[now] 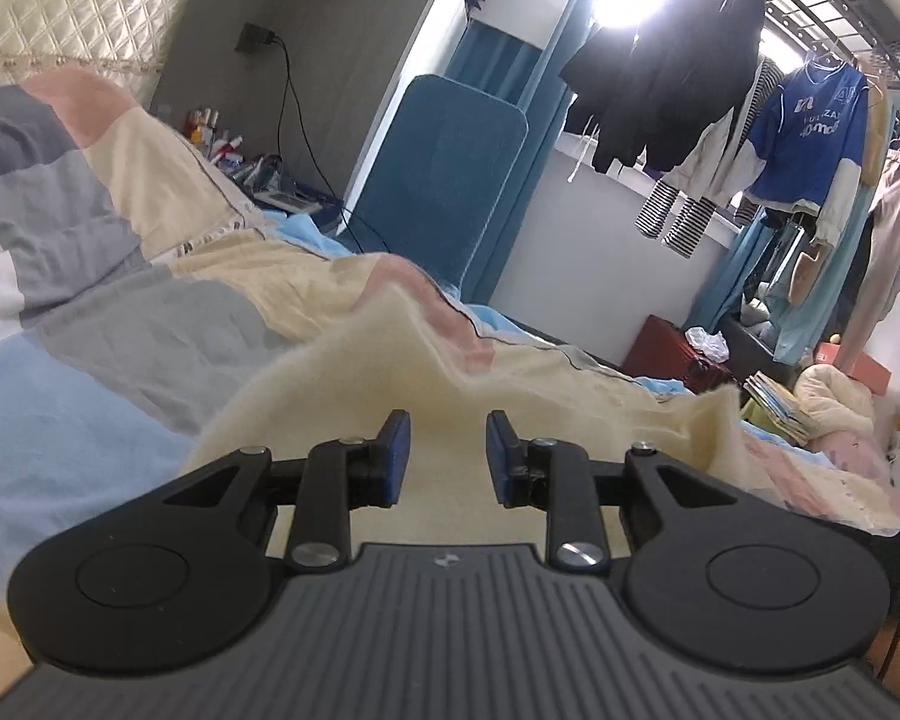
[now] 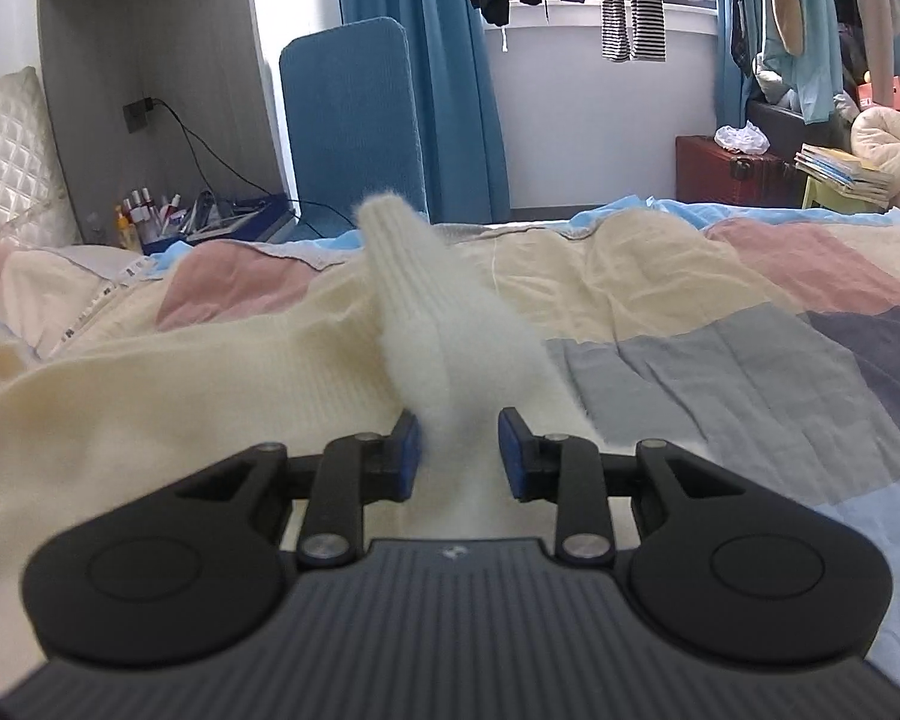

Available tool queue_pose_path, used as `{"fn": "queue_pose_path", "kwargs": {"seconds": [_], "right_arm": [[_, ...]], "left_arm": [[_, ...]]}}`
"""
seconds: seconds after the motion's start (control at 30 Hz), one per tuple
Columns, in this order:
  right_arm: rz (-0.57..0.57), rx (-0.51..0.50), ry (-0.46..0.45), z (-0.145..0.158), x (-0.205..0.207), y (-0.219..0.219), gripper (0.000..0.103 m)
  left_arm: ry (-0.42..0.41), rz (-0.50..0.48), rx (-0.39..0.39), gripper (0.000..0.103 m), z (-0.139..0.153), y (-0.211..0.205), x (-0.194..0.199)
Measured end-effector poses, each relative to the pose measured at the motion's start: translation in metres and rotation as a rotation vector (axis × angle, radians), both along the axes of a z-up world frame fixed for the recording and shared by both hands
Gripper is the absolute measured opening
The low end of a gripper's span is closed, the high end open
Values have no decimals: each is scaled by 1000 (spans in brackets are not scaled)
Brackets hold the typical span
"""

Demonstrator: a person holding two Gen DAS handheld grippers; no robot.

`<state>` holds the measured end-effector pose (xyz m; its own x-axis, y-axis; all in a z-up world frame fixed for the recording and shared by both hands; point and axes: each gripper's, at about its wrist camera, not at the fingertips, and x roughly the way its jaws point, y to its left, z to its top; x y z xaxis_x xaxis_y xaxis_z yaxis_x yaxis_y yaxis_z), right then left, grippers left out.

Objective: Fold large clothes

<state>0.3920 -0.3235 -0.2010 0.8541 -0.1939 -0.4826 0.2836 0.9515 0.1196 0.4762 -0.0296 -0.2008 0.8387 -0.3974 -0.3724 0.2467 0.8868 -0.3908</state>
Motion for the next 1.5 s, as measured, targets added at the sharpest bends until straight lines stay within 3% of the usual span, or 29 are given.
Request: {"fn": "queue_pose_path", "kwargs": {"seconds": [0.23, 0.37, 0.53, 0.63, 0.7, 0.77, 0.87, 1.07, 1.2, 1.3, 1.5], "right_arm": [[34, -21, -32, 11, -20, 6, 32], [93, 44, 1, 10, -25, 7, 33], [243, 63, 93, 4, -21, 28, 33], [269, 57, 183, -5, -17, 34, 30], [224, 14, 256, -13, -16, 35, 27], [198, 13, 266, -14, -18, 29, 27], [81, -80, 252, -3, -22, 22, 28], [-147, 21, 143, 22, -30, -33, 28], [-249, 4, 154, 20, -25, -50, 31], [-274, 108, 172, 13, -23, -68, 31], [-286, 199, 159, 9, -36, -84, 31]], "left_arm": [[155, -14, 43, 32, -23, -8, 2], [228, -31, 1, 32, -42, -7, 4], [243, -23, -7, 32, -49, -6, 1], [251, -12, -25, 32, -50, -4, -6], [250, -3, -21, 32, -48, -5, -13], [248, 7, -17, 32, -46, -5, -20], [233, 42, 1, 32, -40, -3, -32], [218, 67, 16, 32, -32, 11, -62], [228, 83, -6, 32, -28, 24, -79], [243, 85, -32, 32, -26, 32, -88], [257, 72, -69, 32, -23, 40, -94]]}}
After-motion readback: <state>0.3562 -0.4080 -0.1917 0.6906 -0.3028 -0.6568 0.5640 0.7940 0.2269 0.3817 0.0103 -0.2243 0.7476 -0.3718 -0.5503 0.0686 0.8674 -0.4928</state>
